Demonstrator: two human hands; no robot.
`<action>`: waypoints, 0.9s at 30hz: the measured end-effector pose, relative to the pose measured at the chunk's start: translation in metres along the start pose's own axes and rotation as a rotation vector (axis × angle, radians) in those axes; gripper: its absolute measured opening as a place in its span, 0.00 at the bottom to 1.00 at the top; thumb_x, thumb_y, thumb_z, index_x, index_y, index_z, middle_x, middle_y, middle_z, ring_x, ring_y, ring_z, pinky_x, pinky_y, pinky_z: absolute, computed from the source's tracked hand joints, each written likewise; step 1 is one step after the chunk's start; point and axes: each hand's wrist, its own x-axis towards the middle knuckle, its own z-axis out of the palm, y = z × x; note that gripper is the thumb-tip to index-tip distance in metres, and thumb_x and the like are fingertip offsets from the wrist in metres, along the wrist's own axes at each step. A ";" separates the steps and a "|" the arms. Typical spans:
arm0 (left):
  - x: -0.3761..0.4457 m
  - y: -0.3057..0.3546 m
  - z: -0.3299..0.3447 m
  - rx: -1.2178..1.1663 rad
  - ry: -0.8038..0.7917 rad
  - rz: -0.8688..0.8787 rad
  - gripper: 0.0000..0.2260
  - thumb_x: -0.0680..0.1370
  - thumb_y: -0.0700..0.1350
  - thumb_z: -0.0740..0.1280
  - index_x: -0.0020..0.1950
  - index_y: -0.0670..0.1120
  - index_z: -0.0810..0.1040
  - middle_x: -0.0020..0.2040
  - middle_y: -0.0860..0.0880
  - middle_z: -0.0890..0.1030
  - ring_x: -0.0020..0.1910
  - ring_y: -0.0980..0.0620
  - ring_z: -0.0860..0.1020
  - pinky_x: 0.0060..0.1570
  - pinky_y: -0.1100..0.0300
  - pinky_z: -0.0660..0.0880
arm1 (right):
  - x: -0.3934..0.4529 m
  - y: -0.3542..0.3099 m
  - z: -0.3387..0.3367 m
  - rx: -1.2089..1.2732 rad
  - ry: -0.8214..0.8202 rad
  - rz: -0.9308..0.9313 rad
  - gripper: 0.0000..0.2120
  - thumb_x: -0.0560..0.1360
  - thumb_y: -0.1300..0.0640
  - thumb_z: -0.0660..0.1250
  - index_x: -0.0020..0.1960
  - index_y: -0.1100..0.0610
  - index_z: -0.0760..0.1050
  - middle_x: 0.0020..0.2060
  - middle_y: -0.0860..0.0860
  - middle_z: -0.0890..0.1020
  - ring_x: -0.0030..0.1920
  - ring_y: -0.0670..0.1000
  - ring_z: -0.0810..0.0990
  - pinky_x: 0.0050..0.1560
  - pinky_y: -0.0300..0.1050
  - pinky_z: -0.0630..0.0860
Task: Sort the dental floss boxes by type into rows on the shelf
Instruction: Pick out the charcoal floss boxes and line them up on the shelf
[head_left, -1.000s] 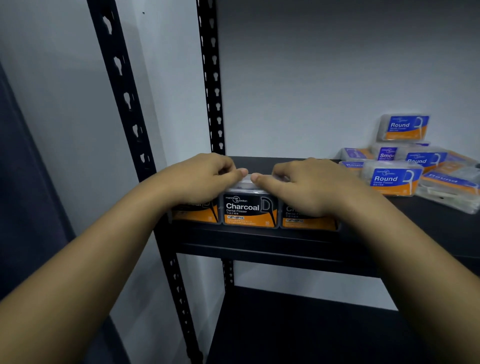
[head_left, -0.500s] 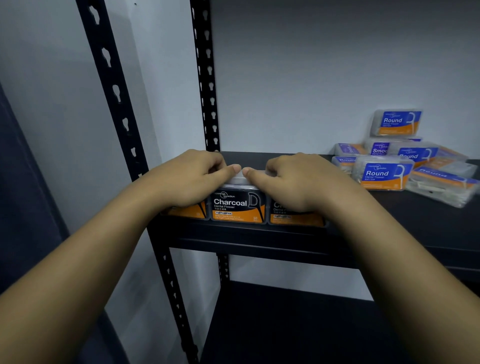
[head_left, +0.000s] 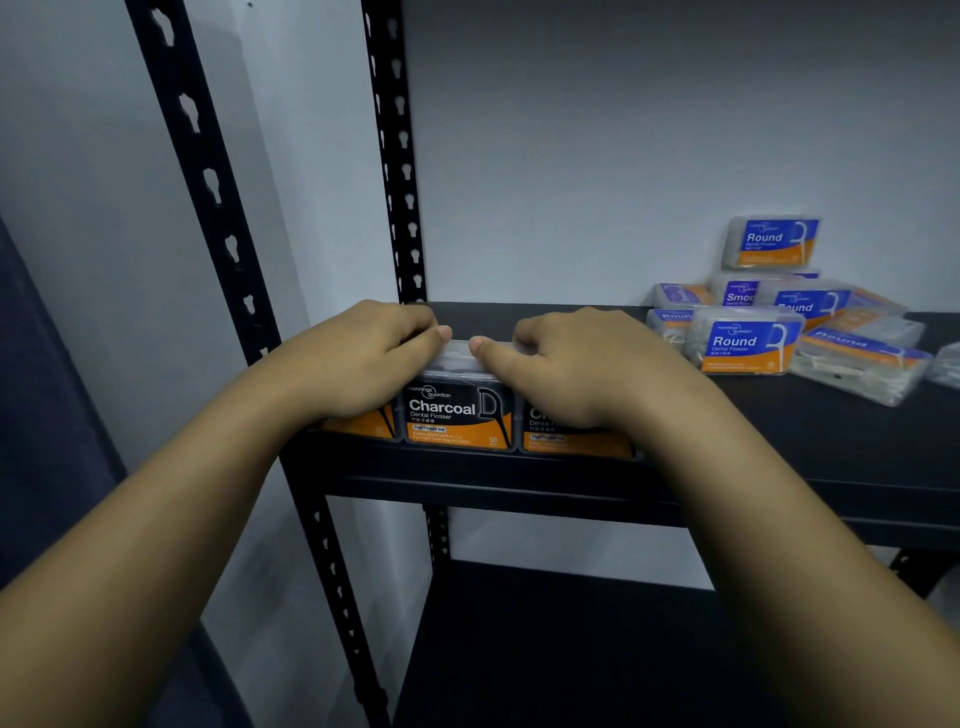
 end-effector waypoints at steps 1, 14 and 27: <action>0.000 0.000 0.001 -0.001 0.005 0.000 0.16 0.85 0.55 0.55 0.46 0.49 0.76 0.39 0.53 0.78 0.38 0.57 0.76 0.36 0.58 0.66 | 0.000 0.000 -0.001 0.003 -0.005 0.001 0.27 0.78 0.28 0.46 0.43 0.47 0.72 0.50 0.51 0.83 0.53 0.57 0.79 0.51 0.53 0.76; 0.000 0.000 0.001 0.036 0.014 0.012 0.18 0.85 0.53 0.54 0.49 0.45 0.77 0.43 0.47 0.80 0.42 0.50 0.78 0.43 0.51 0.73 | 0.001 0.001 0.000 0.030 -0.017 0.024 0.29 0.77 0.27 0.47 0.44 0.48 0.75 0.49 0.51 0.83 0.53 0.56 0.79 0.53 0.54 0.76; 0.000 0.002 0.006 0.040 0.055 -0.022 0.19 0.86 0.53 0.52 0.46 0.45 0.76 0.40 0.49 0.78 0.39 0.52 0.76 0.35 0.57 0.66 | -0.001 -0.001 -0.002 0.037 -0.038 0.026 0.27 0.78 0.29 0.48 0.47 0.47 0.76 0.50 0.50 0.83 0.54 0.55 0.79 0.53 0.53 0.75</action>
